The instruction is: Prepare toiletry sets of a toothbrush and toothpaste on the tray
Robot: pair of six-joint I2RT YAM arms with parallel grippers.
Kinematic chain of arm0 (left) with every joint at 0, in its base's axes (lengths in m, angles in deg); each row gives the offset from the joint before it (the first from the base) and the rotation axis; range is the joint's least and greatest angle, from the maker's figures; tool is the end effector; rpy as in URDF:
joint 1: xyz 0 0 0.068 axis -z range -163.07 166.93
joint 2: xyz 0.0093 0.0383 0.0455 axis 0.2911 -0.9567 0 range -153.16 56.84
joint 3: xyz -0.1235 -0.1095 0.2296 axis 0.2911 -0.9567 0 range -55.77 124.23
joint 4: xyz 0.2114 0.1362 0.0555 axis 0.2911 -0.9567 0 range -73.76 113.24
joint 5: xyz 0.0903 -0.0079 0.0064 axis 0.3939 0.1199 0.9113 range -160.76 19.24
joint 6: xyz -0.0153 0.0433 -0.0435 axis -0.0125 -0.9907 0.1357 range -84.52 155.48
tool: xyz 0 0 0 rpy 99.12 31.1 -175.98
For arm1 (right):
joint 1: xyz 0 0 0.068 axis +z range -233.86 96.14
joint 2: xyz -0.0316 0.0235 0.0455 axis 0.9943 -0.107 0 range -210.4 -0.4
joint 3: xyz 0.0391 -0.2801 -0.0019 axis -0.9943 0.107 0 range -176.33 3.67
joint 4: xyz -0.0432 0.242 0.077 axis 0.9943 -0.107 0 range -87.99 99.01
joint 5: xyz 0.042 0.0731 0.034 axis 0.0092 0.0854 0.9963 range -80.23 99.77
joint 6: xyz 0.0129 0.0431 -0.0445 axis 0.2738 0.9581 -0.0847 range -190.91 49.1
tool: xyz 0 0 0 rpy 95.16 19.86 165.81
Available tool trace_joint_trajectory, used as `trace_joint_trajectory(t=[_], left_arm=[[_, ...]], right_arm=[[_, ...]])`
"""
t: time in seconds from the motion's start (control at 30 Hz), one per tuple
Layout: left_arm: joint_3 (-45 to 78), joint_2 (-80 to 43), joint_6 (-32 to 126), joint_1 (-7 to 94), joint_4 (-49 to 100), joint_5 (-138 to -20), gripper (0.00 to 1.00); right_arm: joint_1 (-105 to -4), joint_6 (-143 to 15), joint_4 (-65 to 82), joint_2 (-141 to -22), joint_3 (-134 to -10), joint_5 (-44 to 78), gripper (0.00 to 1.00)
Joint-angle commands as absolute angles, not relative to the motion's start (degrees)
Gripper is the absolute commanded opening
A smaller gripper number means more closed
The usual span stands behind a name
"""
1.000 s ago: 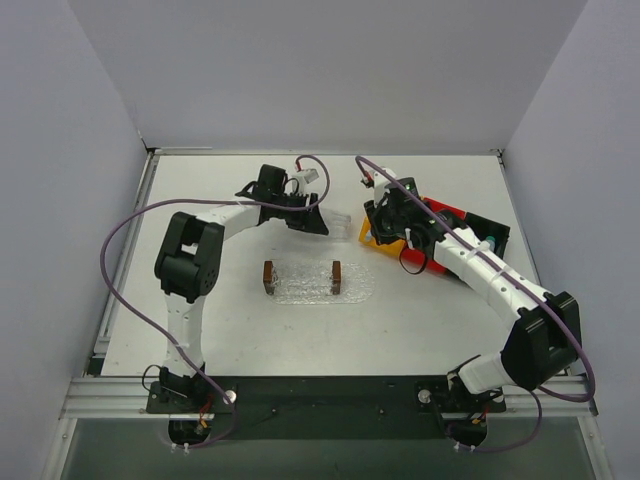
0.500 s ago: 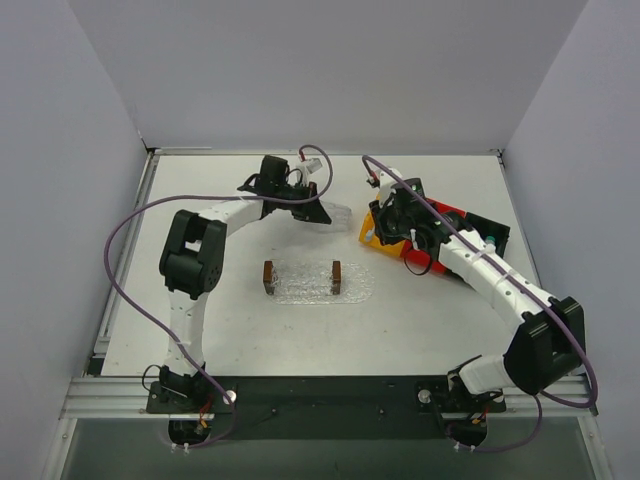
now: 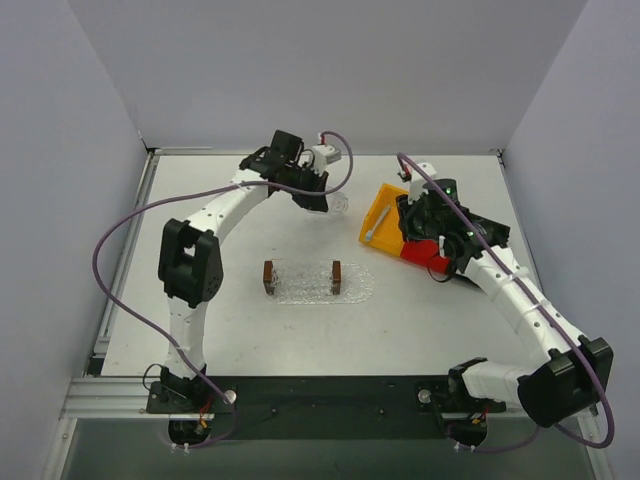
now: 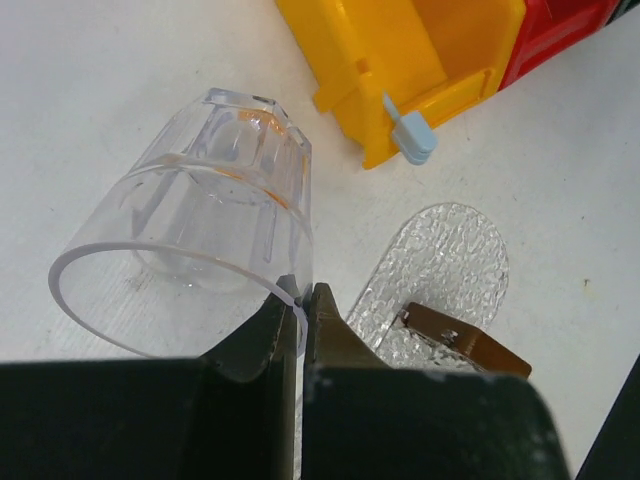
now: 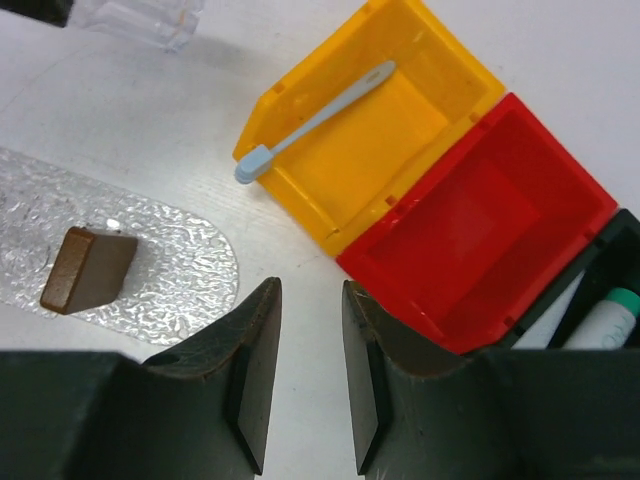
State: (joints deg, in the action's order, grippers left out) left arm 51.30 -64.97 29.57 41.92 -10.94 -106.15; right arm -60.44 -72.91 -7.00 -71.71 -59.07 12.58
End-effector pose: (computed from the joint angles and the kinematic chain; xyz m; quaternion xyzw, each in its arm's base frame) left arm 0.4298 -0.2315 0.2577 0.3404 0.8315 -0.3361 0.2824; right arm 0.2657 0.1177 0.3459 -0.1980 0.8176 0.1207 0.5271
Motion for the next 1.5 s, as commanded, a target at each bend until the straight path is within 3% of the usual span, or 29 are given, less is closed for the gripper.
trace_joint_trajectory(t=[0.0,0.3,0.5,1.47], left_arm=[[60.94,-57.41,14.13,50.40,-26.05,-92.51,0.00],[76.04,-64.00,2.53,64.20,-45.83,-78.69,0.00],[78.35,-69.45,-1.26,71.05,-51.82,-69.63,0.00],[77.21,-77.10,-3.46,77.13,-57.18,-68.03,0.00]], right_arm=[[-64.43,-72.75,-9.62,-67.04,-58.38,10.21,0.27],[-74.45,-72.57,-13.22,-58.07,-55.39,11.17,0.28],[-79.80,-73.63,-14.90,-52.18,-52.32,12.32,0.28],[-86.93,-73.98,-15.52,-49.18,-47.04,19.88,0.27]])
